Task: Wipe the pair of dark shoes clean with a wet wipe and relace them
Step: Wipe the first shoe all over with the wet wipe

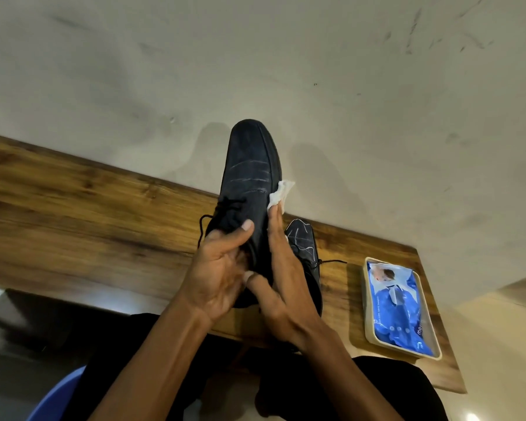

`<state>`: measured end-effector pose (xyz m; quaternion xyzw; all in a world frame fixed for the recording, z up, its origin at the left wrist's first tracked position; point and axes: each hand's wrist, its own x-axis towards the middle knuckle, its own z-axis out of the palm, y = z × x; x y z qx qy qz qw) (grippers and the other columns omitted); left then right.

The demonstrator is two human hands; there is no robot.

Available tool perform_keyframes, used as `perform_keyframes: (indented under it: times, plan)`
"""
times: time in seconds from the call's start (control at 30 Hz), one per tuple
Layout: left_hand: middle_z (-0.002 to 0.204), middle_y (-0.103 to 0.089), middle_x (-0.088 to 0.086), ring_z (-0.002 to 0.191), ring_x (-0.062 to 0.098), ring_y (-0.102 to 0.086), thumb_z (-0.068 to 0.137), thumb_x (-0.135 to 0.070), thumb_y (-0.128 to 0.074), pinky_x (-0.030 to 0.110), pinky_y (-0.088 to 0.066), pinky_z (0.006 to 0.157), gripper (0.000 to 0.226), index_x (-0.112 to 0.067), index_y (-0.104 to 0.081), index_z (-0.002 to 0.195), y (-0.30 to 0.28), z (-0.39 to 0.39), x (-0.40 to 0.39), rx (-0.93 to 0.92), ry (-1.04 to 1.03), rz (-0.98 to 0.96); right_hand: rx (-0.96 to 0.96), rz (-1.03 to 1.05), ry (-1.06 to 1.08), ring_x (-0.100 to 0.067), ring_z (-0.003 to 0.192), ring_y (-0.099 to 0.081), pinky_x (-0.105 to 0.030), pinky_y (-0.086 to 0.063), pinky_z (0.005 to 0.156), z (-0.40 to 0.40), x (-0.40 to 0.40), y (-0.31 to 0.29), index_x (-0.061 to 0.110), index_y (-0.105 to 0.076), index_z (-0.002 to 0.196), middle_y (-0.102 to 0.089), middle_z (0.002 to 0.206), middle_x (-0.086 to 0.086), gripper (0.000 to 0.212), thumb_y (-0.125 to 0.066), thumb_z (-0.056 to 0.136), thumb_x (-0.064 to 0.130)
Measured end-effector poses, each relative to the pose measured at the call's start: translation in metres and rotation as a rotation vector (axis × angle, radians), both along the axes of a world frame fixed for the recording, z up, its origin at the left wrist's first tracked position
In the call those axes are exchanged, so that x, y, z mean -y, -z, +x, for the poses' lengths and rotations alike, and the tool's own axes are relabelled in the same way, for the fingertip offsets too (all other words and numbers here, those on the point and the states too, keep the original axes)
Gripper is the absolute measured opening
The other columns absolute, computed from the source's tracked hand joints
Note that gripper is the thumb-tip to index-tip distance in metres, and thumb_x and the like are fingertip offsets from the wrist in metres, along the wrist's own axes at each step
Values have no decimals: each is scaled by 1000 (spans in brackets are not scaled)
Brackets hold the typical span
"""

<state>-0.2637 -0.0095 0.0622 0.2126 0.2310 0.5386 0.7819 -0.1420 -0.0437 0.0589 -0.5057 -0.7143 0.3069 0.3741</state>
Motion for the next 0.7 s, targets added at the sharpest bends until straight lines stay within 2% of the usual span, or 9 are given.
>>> perform_keyframes:
  times: [0.1,0.2,0.3,0.33,0.4,0.47,0.53,0.63,0.7]
  plan:
    - [124,-68,20,117,31,-66,86,-17,-66,41,-54,98,43,-1,-62,126,3,7,3,-212,2,55,-68,24,12,-3,154,-19,-19,-27,120,2,-6,-1,14,2,163,-10,171,6,93,-50,86,7]
    - [99,-74,15,98,32,-72,80,-34,-70,45,-57,84,39,-3,-69,105,8,13,5,-482,-116,66,-110,29,20,-5,153,-26,-22,-33,118,3,-4,1,15,-3,163,-18,170,3,92,-48,84,2]
    - [82,-63,20,79,38,-64,83,-57,-66,48,-55,71,61,3,-62,94,12,10,5,-741,-225,167,-104,110,67,-9,153,-27,-27,-34,120,4,0,5,9,-15,162,-24,168,-3,87,-49,83,-3]
    - [84,-62,23,80,40,-63,82,-64,-65,50,-56,72,69,4,-59,96,11,9,5,-747,-250,161,-98,142,77,-10,153,-28,-26,-34,120,3,1,6,6,-20,160,-28,166,-4,84,-49,82,-6]
    - [95,-65,28,90,43,-66,79,-69,-65,58,-55,83,75,2,-58,101,10,7,4,-686,-258,118,-53,217,62,-15,153,-31,-31,-34,121,0,4,9,2,-28,157,-34,163,-9,81,-49,80,-13]
    - [95,-67,21,91,36,-67,79,-62,-67,56,-52,91,64,-1,-58,98,6,5,3,-554,-262,42,36,290,6,-20,154,-29,-39,-32,123,-1,6,10,0,-34,154,-36,162,-12,76,-47,80,-13]
    - [96,-65,16,92,27,-65,78,-50,-64,49,-52,90,49,-6,-60,99,6,5,1,-457,-243,-17,111,321,-51,-19,155,-27,-42,-29,124,2,3,7,0,-38,153,-35,163,-11,70,-47,84,-8]
    - [101,-72,12,96,20,-70,90,-36,-60,31,-58,79,33,-5,-62,103,7,6,0,-348,-201,-33,190,303,-69,-17,157,-19,-49,-24,126,10,-18,1,3,-36,155,-30,166,-7,66,-50,91,-3]
    - [101,-66,16,95,23,-66,90,-35,-61,32,-57,78,33,-5,-58,104,7,8,2,-353,-193,-17,231,298,-38,-17,158,-14,-50,-21,126,18,-36,-1,4,-32,157,-26,168,-6,62,-44,97,6]
